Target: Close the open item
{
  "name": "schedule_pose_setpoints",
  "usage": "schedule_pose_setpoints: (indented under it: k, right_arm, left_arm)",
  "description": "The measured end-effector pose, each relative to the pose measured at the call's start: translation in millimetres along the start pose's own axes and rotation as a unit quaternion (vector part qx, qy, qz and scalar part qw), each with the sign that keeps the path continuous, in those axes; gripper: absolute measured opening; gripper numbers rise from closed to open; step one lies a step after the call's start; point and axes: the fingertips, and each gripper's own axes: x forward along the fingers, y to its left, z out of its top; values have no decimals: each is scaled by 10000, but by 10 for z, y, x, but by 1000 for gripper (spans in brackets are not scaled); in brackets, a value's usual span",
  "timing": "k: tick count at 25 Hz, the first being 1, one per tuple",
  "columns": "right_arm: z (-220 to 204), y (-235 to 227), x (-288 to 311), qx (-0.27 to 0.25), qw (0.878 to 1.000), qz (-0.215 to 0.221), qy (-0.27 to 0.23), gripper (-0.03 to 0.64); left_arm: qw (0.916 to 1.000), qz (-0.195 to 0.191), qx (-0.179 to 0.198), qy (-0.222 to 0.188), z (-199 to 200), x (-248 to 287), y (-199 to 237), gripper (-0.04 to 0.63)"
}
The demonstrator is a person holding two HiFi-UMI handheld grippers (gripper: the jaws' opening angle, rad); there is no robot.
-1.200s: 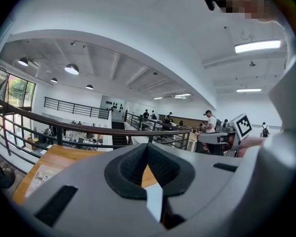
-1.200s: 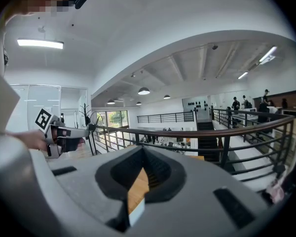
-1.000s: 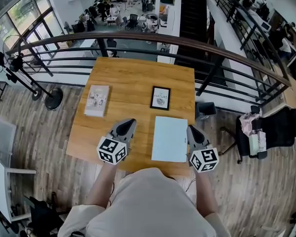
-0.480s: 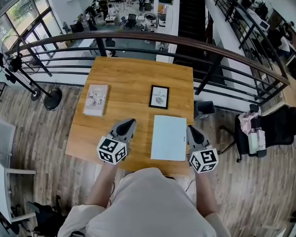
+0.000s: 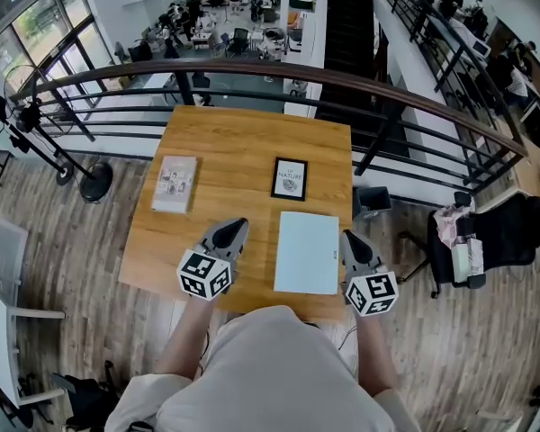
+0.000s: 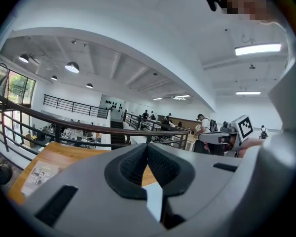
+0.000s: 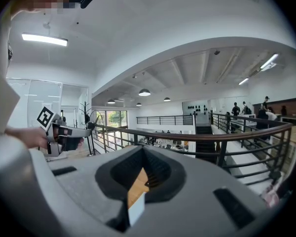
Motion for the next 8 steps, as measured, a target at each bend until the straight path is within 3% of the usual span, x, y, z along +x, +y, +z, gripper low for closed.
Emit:
schedule_pose_setpoints:
  k: [8]
  right_arm:
    - [30, -14, -29, -28, 10000, 40, 3, 2]
  left_arm:
    - [10000, 19, -66, -22, 16, -5, -29, -6]
